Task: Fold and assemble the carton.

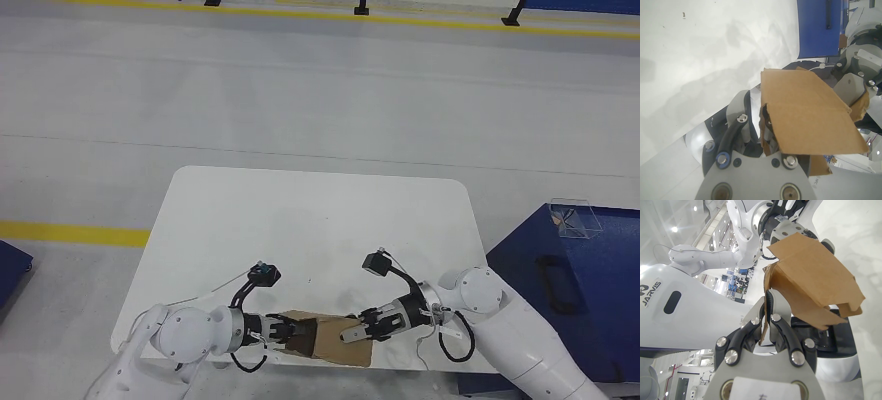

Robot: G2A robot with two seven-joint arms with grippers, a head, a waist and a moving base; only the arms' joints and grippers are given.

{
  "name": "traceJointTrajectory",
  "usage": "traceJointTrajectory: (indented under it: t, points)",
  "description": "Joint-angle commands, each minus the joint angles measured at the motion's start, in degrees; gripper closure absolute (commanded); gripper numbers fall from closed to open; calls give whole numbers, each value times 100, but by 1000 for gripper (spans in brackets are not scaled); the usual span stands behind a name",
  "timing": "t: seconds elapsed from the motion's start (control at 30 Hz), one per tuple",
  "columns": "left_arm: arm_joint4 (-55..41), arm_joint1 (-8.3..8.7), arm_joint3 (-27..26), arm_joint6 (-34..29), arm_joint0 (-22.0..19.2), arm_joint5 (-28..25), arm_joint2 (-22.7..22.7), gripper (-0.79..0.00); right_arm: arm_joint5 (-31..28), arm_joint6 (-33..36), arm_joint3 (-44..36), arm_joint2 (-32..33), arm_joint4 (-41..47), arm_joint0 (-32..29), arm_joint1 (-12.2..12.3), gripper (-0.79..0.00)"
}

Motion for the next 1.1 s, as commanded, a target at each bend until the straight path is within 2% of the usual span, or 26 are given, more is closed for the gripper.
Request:
traceJointTrajectory:
  t: [0.0,0.1,0.13,0.17,0.3,0.5,0.73,0.83,0.87,0.93,1.0,1.07]
  points:
    - [-133,5,3,11,14,-67,-12,0,-24,-24,-2,5,-5,-11,10,0]
    - [-302,18,34,-8,29,-150,-44,0,-76,-76,21,12,-22,-45,26,0]
    - [-346,21,40,6,32,-169,-51,0,-95,-96,41,16,-44,-57,31,-185]
    - [-433,22,62,3,42,-161,-54,0,-117,-117,51,22,-53,-67,34,-785]
    - [-827,20,144,40,6,-92,-95,0,-117,-117,51,22,-53,-67,34,-785]
    - [-2040,-14,427,305,-16,-100,-295,0,-117,-117,51,22,-53,-67,34,-785]
    - [-2104,-15,428,340,-13,-116,-322,0,-117,-117,51,22,-53,-67,34,-785]
    - [-2142,-16,449,354,4,-99,-316,0,200,-1134,15,305,-1147,-157,93,-785]
    - [-2532,-31,594,266,49,78,-288,0,194,-1230,-71,418,-1161,-234,119,-785]
    - [-3242,-66,914,369,-93,334,-388,0,190,-1368,-63,737,-1262,-369,195,-785]
    - [-4094,-122,1303,170,-259,649,-308,0,181,-1612,-115,1071,-1398,-555,268,-785]
    - [-4810,-190,1754,285,-417,914,-237,0,144,-1780,-221,1373,-1359,-790,330,-785]
